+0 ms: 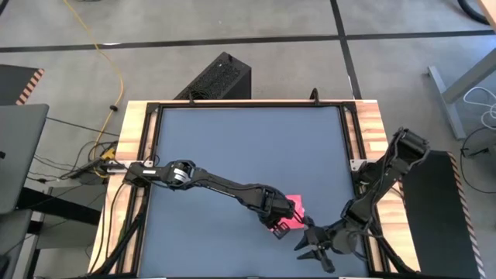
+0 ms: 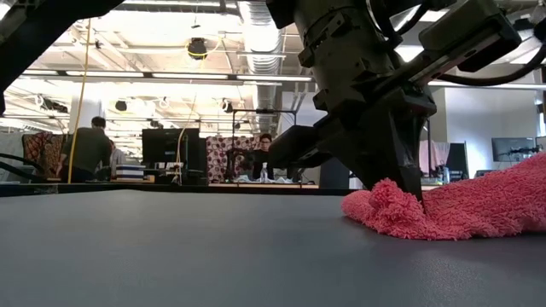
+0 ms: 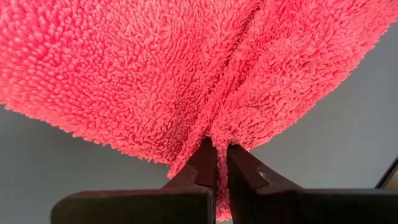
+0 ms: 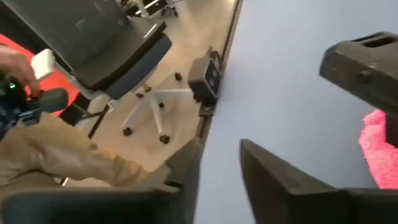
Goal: Roll towel
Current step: Roll the pink towel
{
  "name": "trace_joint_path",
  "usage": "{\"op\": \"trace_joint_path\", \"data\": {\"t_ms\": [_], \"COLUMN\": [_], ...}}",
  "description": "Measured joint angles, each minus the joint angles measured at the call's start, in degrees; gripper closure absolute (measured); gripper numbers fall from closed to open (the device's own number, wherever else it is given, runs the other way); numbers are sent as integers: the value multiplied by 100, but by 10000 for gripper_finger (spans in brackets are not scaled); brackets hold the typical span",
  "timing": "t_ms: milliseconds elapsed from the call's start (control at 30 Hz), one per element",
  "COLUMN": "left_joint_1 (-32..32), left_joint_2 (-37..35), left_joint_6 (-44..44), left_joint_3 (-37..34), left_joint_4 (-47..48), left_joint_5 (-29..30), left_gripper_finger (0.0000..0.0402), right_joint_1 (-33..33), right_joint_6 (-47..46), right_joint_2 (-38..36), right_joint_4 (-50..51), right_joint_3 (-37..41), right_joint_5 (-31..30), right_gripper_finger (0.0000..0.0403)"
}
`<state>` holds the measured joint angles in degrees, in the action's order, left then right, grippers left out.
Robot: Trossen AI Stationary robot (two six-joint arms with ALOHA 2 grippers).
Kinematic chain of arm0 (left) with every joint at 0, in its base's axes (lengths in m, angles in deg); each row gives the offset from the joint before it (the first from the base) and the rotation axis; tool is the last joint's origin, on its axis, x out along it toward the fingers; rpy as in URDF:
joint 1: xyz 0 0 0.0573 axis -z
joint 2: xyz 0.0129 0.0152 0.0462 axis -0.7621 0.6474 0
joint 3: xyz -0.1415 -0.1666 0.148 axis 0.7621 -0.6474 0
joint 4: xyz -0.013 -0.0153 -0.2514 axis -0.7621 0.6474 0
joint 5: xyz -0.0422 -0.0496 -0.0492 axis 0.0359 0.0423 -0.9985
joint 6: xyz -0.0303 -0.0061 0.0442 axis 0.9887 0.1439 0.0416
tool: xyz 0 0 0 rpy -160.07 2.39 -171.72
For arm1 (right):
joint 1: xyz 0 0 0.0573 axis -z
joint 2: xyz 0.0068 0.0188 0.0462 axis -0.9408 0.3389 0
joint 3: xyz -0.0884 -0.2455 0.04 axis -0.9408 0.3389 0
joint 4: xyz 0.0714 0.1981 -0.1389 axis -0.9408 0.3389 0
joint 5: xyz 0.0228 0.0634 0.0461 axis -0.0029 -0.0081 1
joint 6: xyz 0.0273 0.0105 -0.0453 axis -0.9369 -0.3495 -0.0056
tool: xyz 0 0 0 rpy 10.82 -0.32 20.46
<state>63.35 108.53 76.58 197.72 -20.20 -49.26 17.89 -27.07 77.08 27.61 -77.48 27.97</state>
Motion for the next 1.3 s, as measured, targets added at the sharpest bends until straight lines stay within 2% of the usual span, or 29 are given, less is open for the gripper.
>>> {"op": "trace_joint_path", "data": {"t_ms": [167, 267, 467, 567, 733, 1100, 1300], "left_joint_1": [28, 28, 28, 21, -46, -216, -232], "left_joint_2": [0, 0, 2, 2, 2, 0, 0], "left_joint_6": [-4, -28, -7, -4, 13, -161, -157], "left_joint_3": [0, 0, -2, -2, -4, -7, -7], "left_joint_4": [8, 6, 14, 9, -95, -166, -218], "left_joint_5": [-25, -38, -166, -238, -391, -438, -491], "left_gripper_finger": [401, 402, 401, 401, 401, 401, 401], "right_joint_1": [36, 70, 71, 81, 129, 210, 269], "right_joint_6": [63, 465, 939, 1004, 1430, 1576, 1538], "right_joint_2": [-22, -87, -114, -111, -23, 631, 1052], "right_joint_4": [404, 717, 2230, 2638, 2900, 2708, 2745], "right_joint_3": [0, 0, -2, 2, 2, -2, -15], "right_joint_5": [-66, -193, -1024, -1271, -1596, -1443, -1588], "right_gripper_finger": [162, 140, 147, 155, 168, 178, 178]}}
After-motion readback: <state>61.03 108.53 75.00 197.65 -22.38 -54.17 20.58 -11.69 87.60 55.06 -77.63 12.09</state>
